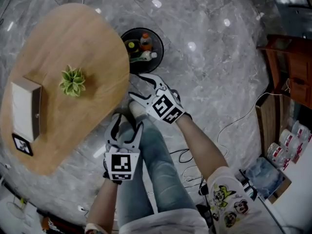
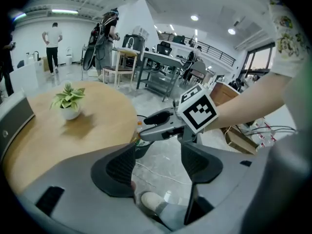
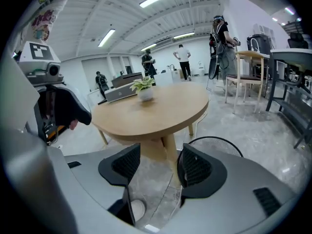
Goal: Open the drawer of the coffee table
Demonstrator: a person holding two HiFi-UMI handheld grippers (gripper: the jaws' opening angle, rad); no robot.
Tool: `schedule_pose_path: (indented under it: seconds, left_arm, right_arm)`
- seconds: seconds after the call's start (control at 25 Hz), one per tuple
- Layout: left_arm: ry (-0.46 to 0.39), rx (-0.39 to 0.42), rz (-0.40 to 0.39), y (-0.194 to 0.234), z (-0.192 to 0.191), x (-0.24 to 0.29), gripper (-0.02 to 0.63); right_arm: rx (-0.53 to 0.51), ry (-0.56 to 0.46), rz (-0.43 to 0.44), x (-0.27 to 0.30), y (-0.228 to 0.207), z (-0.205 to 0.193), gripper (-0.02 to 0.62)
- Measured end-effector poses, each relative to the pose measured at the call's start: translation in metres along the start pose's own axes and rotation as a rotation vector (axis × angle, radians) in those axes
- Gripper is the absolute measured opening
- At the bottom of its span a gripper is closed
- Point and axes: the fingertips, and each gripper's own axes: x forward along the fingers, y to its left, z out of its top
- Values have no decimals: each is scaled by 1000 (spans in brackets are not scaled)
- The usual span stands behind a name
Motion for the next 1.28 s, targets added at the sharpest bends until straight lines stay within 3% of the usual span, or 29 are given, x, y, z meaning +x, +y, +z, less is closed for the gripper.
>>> schedule_pose_path:
  seconds: [0.44, 0.76, 0.88, 1.28]
  left_arm:
    - [22, 31, -35, -3, -19, 41, 284]
    - [31, -7, -56, -15, -31, 47, 282]
    - [32, -12, -62, -17, -37, 44, 282]
    - [41, -41, -63, -17, -50, 38, 262]
  right_arm:
    - [-144, 28, 83, 39, 3, -23, 241]
    - [-243, 18, 170, 64, 16, -17, 239]
    - [-293, 4, 206, 70, 23, -12, 189]
    - [-401, 59, 302, 65, 25, -17, 136]
